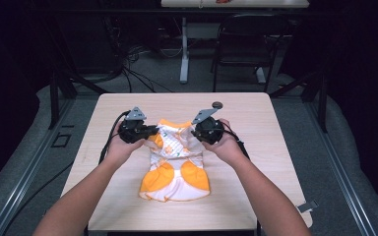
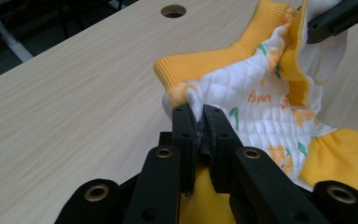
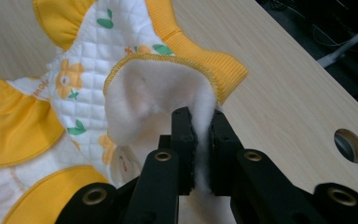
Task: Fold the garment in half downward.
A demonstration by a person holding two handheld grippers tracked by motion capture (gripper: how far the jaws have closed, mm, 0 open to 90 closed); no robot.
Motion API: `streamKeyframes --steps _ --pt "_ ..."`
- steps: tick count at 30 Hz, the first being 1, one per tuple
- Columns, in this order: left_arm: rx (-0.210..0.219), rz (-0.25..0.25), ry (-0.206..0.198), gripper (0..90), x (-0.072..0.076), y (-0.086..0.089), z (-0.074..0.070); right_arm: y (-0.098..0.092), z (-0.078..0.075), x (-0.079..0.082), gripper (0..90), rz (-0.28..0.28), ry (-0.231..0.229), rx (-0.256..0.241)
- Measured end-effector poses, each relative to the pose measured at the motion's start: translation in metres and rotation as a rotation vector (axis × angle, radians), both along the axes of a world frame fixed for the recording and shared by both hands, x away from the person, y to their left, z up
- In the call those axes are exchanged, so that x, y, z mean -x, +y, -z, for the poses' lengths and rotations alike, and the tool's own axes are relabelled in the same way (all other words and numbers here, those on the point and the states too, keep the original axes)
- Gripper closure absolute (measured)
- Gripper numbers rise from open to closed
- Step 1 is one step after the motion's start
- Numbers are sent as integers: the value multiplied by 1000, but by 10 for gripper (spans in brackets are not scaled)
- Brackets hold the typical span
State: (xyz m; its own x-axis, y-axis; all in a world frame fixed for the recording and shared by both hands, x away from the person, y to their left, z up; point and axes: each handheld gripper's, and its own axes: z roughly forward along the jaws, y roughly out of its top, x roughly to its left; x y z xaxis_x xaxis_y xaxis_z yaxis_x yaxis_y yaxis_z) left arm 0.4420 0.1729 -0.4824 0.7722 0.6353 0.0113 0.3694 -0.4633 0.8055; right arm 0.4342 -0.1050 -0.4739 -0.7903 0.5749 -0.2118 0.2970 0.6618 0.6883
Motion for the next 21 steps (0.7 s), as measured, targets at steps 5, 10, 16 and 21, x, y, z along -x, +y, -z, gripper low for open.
streamKeyframes --steps 5,10,16,21 --pt "2 14 12 843 8 2 3 0 3 9 830 -7 5 1" --pt "18 29 26 843 18 4 7 -1 4 18 829 -14 19 13" --pt "28 46 44 842 31 8 13 -2 10 30 828 -26 56 20" --pt "18 65 61 842 43 7 26 -4 20 40 827 -27 82 7"
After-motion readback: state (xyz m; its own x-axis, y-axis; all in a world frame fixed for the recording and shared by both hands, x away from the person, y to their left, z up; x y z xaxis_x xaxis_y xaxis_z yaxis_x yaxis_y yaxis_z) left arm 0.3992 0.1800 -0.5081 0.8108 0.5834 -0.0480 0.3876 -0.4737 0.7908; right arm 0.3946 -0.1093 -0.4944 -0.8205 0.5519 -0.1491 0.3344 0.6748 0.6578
